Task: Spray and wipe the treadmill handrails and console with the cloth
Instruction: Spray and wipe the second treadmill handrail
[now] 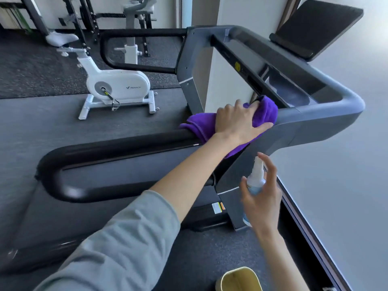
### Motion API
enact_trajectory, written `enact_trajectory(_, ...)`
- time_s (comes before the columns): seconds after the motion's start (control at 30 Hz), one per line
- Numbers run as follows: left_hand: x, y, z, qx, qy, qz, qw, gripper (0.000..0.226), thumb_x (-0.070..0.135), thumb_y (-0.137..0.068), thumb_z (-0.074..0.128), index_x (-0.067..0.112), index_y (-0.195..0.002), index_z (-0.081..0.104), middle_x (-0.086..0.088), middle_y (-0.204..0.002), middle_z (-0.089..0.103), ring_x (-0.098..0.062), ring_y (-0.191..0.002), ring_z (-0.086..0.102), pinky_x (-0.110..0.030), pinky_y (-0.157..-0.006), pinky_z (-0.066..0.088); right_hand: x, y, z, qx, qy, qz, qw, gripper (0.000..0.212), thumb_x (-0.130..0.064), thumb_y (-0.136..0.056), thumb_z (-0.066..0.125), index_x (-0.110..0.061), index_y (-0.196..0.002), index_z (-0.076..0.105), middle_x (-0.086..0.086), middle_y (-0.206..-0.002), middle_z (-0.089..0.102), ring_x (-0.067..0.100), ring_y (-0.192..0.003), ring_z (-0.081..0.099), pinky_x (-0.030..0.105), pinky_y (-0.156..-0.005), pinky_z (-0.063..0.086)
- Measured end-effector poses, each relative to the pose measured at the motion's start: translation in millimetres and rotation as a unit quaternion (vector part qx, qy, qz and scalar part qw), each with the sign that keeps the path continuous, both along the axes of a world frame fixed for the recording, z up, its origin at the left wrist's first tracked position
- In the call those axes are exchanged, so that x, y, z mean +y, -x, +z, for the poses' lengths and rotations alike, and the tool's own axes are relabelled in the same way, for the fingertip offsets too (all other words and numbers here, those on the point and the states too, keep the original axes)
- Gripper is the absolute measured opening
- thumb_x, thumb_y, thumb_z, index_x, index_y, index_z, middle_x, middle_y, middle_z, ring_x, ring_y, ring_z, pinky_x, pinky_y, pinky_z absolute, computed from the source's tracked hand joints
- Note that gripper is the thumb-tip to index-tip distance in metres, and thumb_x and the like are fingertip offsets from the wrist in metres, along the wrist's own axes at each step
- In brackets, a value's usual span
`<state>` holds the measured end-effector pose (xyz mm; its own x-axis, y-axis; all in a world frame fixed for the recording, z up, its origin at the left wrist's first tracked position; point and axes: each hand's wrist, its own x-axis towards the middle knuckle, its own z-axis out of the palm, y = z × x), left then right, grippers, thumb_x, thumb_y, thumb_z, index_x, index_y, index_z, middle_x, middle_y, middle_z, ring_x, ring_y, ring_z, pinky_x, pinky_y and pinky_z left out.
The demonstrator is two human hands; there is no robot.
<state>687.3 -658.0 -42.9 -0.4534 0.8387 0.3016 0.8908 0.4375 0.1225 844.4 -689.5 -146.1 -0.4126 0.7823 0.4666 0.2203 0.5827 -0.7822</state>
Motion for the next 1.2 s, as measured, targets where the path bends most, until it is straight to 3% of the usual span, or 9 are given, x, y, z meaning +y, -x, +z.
enact_trajectory(0.17,-19.3,13.2,-6.7,0.005,-0.013,-0.044,0.999,0.073,0.073,-0.080,0.051,0.035,-0.141,0.039,-0.011,-0.116,0.055,-0.035,-0.102,0.059,-0.039,-0.080,0.046,4.3,-3.1,-2.3,-0.011,-0.001,0.002,1.000,0.067,0.002,-0.081,0.067,-0.037,-0.130,0.041,-0.014,-0.083,0.058,0.010,-0.071,0.052,0.010,-0.061,0.039)
enact_trajectory(0.3,-68.4,36.5,-8.6,0.001,-0.017,-0.025,1.000,0.078,0.073,-0.072,0.059,0.039,-0.140,0.039,-0.008,-0.107,0.058,-0.034,-0.098,0.061,-0.037,-0.074,0.044,2.4,9.8,0.2,-0.008,-0.013,0.030,0.999,0.065,0.003,-0.082,0.066,-0.033,-0.131,0.042,-0.036,-0.099,0.053,0.009,-0.067,0.050,0.011,-0.056,0.038)
enact_trajectory(0.47,-115.7,59.2,-11.4,0.016,-0.044,0.019,0.999,0.078,0.076,-0.066,0.062,0.041,-0.133,0.046,0.000,-0.098,0.059,-0.030,-0.089,0.062,-0.032,-0.067,0.032,8.2,11.0,-1.5,0.001,-0.015,0.025,1.000,0.066,0.002,-0.081,0.066,-0.033,-0.131,0.042,-0.038,-0.098,0.051,0.009,-0.068,0.050,0.009,-0.057,0.037)
enact_trajectory(0.6,-78.1,43.9,-9.7,0.027,-0.045,0.008,0.999,0.079,0.081,-0.067,0.057,0.035,-0.131,0.050,0.000,-0.109,0.060,-0.030,-0.093,0.062,-0.035,-0.071,0.042,17.0,2.3,-4.2,0.006,-0.009,0.008,1.000,0.066,0.001,-0.082,0.067,-0.034,-0.131,0.042,-0.041,-0.101,0.051,0.008,-0.071,0.053,0.015,-0.062,0.040)
enact_trajectory(0.7,-26.7,17.5,-7.9,0.046,-0.024,-0.030,0.998,0.081,0.081,-0.069,0.055,0.036,-0.136,0.046,-0.002,-0.120,0.056,-0.031,-0.099,0.061,-0.037,-0.077,0.045,19.4,-2.7,-2.5,0.000,-0.012,0.008,1.000,0.067,0.001,-0.082,0.066,-0.036,-0.131,0.040,-0.043,-0.104,0.050,0.000,-0.079,0.052,0.005,-0.068,0.039)
enact_trajectory(0.83,-11.5,15.9,-7.2,0.006,-0.034,-0.035,0.999,0.087,0.087,-0.061,0.054,0.037,-0.131,0.047,-0.004,-0.107,0.063,-0.031,-0.096,0.063,-0.035,-0.073,0.041,18.8,-1.3,1.2,0.000,-0.007,0.013,1.000,0.068,0.000,-0.082,0.066,-0.038,-0.132,0.039,-0.042,-0.101,0.051,-0.003,-0.078,0.052,0.004,-0.067,0.038)
enact_trajectory(0.97,-56.1,46.1,-11.3,-0.006,-0.058,-0.009,0.998,0.084,0.090,-0.061,0.048,0.034,-0.123,0.053,-0.004,-0.101,0.068,-0.033,-0.096,0.064,-0.037,-0.074,0.044,8.3,13.6,5.6,0.003,-0.015,0.038,0.999,0.067,-0.001,-0.081,0.066,-0.037,-0.131,0.041,-0.037,-0.095,0.052,0.007,-0.068,0.051,0.008,-0.059,0.038)
enact_trajectory(1.1,-133.7,74.5,-18.1,0.033,-0.102,0.041,0.993,0.081,0.089,-0.063,0.044,0.032,-0.120,0.057,0.000,-0.091,0.066,-0.030,-0.086,0.065,-0.030,-0.064,0.033,-8.8,34.6,4.2,0.001,0.003,0.074,0.997,0.065,-0.002,-0.082,0.066,-0.038,-0.130,0.041,-0.027,-0.082,0.055,0.014,-0.062,0.050,0.012,-0.058,0.039)
enact_trajectory(1.2,-196.5,92.5,-20.4,0.064,-0.140,0.076,0.985,0.078,0.085,-0.063,0.048,0.025,-0.111,0.062,0.002,-0.081,0.062,-0.029,-0.079,0.064,-0.029,-0.059,0.033,-24.8,50.9,1.8,0.000,0.013,0.105,0.994,0.065,-0.001,-0.083,0.065,-0.040,-0.129,0.040,-0.023,-0.076,0.053,0.015,-0.059,0.047,0.019,-0.056,0.041)
